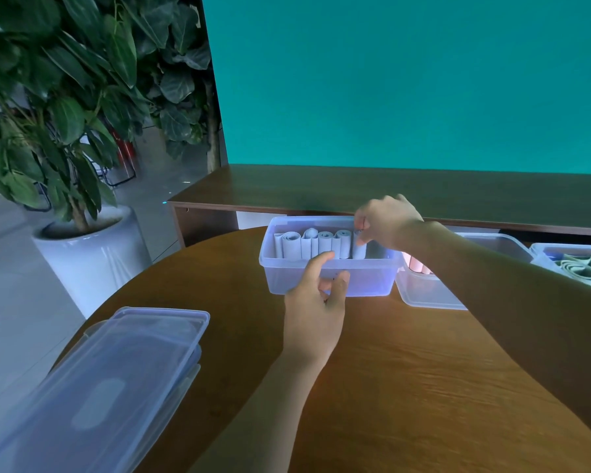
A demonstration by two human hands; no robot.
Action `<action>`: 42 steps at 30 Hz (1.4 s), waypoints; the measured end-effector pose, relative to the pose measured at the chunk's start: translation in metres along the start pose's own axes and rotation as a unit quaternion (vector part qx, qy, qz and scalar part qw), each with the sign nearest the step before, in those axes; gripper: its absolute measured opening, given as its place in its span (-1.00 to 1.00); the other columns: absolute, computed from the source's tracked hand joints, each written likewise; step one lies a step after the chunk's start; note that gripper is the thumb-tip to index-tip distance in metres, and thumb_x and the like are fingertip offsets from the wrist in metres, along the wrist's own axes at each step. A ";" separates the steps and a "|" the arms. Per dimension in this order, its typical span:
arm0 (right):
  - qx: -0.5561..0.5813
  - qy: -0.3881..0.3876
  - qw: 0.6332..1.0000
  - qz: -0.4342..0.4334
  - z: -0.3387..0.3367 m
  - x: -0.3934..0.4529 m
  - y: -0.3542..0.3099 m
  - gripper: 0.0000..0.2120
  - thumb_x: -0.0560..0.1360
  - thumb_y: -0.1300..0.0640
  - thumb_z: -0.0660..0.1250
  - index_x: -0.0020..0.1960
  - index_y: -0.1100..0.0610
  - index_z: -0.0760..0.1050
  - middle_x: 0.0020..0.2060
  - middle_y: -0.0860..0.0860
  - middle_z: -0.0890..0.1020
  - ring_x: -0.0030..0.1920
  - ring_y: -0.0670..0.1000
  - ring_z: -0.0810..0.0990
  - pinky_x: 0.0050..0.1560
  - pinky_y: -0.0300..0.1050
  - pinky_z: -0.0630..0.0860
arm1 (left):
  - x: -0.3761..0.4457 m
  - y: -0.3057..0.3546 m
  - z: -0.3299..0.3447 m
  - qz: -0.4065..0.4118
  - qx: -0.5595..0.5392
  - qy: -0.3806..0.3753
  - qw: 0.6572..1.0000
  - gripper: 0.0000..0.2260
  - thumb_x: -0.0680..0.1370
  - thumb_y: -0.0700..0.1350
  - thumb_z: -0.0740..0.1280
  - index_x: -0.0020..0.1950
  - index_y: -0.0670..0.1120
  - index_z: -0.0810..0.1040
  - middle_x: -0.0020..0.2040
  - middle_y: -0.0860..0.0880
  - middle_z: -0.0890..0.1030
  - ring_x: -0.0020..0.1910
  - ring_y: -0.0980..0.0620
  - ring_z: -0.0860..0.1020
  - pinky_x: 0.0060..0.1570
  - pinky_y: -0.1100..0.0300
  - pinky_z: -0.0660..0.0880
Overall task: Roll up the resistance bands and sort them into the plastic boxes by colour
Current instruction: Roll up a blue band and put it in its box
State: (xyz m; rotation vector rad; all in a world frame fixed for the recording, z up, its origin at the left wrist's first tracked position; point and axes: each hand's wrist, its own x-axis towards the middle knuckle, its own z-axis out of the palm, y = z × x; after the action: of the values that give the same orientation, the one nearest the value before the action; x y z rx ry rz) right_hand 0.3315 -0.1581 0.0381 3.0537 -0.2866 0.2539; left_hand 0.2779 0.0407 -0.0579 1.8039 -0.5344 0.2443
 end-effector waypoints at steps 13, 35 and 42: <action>0.058 -0.045 0.997 -0.018 -0.005 0.000 0.001 -0.68 0.49 0.18 0.51 0.22 0.09 0.58 0.10 0.06 0.65 0.05 0.14 0.61 0.09 -0.01 0.57 | -0.002 0.003 0.000 -0.005 0.004 -0.021 1.000 -0.60 0.61 0.11 0.32 0.45 0.12 0.42 -0.04 0.10 0.64 -0.07 0.18 0.59 -0.18 0.52 0.46; -0.071 0.008 0.994 0.078 0.004 0.005 -0.007 -0.53 0.51 -0.30 0.37 -0.26 0.08 0.37 -0.35 0.00 0.46 -0.15 0.13 0.51 0.21 -0.01 0.37 | -0.002 0.002 0.001 0.020 0.006 -0.031 0.999 -0.55 0.60 0.11 0.34 0.46 0.10 0.38 0.18 0.08 0.58 0.03 0.14 0.59 -0.10 0.43 0.57; -0.049 0.020 0.995 0.079 0.008 0.008 -0.005 -0.47 0.48 -0.34 0.36 -0.28 0.10 0.36 -0.33 0.02 0.49 -0.18 0.13 0.53 0.00 -0.06 0.31 | 0.000 -0.002 0.001 0.024 0.000 -0.031 0.999 -0.55 0.60 0.14 0.33 0.46 0.12 0.36 0.20 0.07 0.58 0.06 0.09 0.60 -0.11 0.43 0.57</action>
State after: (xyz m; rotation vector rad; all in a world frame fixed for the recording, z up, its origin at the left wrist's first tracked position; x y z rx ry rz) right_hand 0.3417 -0.1557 0.0319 2.9285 -0.5215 0.2999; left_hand 0.2783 0.0400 -0.0600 1.8038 -0.6219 0.2221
